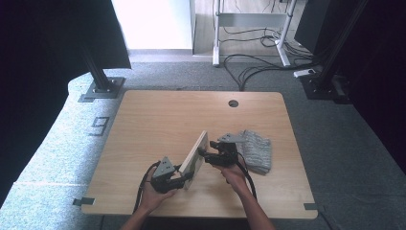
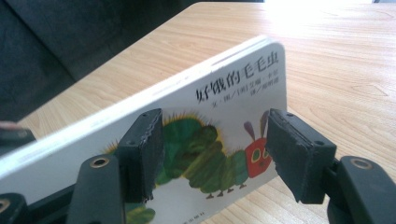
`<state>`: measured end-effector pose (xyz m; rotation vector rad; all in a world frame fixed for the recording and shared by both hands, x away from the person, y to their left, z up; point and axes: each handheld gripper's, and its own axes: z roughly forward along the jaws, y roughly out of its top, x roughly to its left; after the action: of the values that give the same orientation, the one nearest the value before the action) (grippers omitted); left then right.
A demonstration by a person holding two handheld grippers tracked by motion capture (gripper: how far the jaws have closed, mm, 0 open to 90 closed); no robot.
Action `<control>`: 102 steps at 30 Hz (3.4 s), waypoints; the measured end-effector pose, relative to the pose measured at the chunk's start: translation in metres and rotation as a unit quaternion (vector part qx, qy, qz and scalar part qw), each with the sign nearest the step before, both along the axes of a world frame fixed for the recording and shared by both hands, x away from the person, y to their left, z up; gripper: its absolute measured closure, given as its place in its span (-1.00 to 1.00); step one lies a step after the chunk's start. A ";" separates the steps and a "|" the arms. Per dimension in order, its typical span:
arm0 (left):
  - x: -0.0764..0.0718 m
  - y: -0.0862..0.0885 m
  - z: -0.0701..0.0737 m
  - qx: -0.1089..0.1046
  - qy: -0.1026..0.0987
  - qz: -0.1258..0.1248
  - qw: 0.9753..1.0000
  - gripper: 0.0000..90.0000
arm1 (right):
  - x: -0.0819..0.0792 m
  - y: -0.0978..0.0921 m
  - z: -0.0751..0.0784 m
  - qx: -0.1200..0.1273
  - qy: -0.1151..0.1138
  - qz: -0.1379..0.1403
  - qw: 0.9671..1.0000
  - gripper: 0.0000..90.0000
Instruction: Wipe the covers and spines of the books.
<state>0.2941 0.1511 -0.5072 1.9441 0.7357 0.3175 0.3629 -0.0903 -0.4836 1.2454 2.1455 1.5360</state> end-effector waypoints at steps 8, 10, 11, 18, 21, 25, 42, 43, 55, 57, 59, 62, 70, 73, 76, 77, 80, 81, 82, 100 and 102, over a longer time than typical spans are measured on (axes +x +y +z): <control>0.000 0.000 0.000 0.000 0.003 0.002 1.000 0.27 | -0.002 0.003 0.007 0.006 0.007 0.000 1.000 -0.20; -0.001 0.000 0.000 0.000 0.002 0.002 1.000 0.27 | -0.002 0.003 0.008 0.011 0.011 0.002 1.000 -0.20; -0.001 0.000 0.000 0.000 0.003 0.002 1.000 0.27 | -0.002 0.003 0.009 0.013 0.011 0.003 1.000 -0.20; -0.002 -0.003 -0.001 0.003 0.001 0.002 1.000 0.27 | -0.004 0.003 0.014 0.009 0.005 0.003 1.000 -0.20; -0.003 -0.004 -0.001 0.004 -0.001 0.001 1.000 0.26 | -0.005 0.002 0.016 0.011 0.006 0.001 1.000 -0.21; -0.003 -0.005 -0.001 0.004 -0.001 0.001 1.000 0.26 | -0.006 0.002 0.018 0.011 0.008 -0.002 1.000 -0.21; -0.005 -0.008 -0.002 0.003 -0.004 0.006 1.000 0.28 | -0.014 0.001 0.028 0.025 -0.005 -0.008 1.000 -0.26; -0.005 -0.008 -0.002 0.004 -0.005 0.006 1.000 0.28 | -0.014 0.002 0.028 0.024 -0.003 -0.007 1.000 -0.27; -0.007 -0.012 -0.002 0.006 -0.010 0.008 1.000 0.28 | -0.011 0.023 0.025 -0.022 0.019 -0.022 0.999 -0.39; -0.008 -0.012 -0.002 0.006 -0.010 0.008 1.000 0.28 | -0.011 0.025 0.025 -0.026 0.025 -0.028 0.999 -0.42; -0.008 -0.012 -0.002 0.006 -0.010 0.009 1.000 0.28 | -0.011 0.028 0.025 -0.033 0.031 -0.034 0.998 -0.44; -0.008 -0.013 -0.002 0.005 -0.008 0.010 1.000 0.27 | -0.010 0.031 0.027 -0.042 0.038 -0.038 0.998 -0.44; -0.007 -0.013 -0.002 0.003 -0.003 0.012 1.000 0.24 | -0.007 0.041 0.030 -0.069 0.046 -0.038 0.996 -0.43; -0.007 -0.013 -0.002 0.004 -0.004 0.012 1.000 0.23 | -0.008 0.043 0.031 -0.075 0.053 -0.040 0.995 -0.43; -0.008 -0.015 -0.002 0.004 -0.005 0.012 1.000 0.22 | -0.010 0.044 0.031 -0.077 0.058 -0.040 0.995 -0.45; -0.009 -0.016 -0.002 0.005 -0.005 0.012 1.000 0.22 | -0.011 0.045 0.031 -0.078 0.059 -0.040 0.994 -0.46; -0.010 -0.017 -0.003 0.005 -0.007 0.010 1.000 0.19 | -0.011 0.045 0.031 -0.081 0.060 -0.039 0.994 -0.45; -0.010 -0.018 -0.003 0.004 -0.007 0.008 1.000 0.18 | -0.011 0.045 0.031 -0.083 0.060 -0.037 0.994 -0.45; -0.010 -0.018 -0.003 0.004 -0.006 0.004 1.000 0.16 | -0.011 0.045 0.031 -0.085 0.059 -0.036 0.994 -0.44; -0.008 -0.007 0.000 -0.050 0.040 -0.053 0.997 -0.22 | -0.009 0.041 0.031 -0.106 0.063 -0.015 0.992 -0.19; -0.008 -0.004 0.000 -0.067 0.050 -0.057 0.995 -0.24 | -0.009 0.041 0.032 -0.112 0.062 -0.013 0.992 -0.14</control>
<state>0.2860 0.1472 -0.5070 1.8765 0.6883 0.0994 0.3537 -0.0494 -0.4512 1.3163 2.2922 1.1963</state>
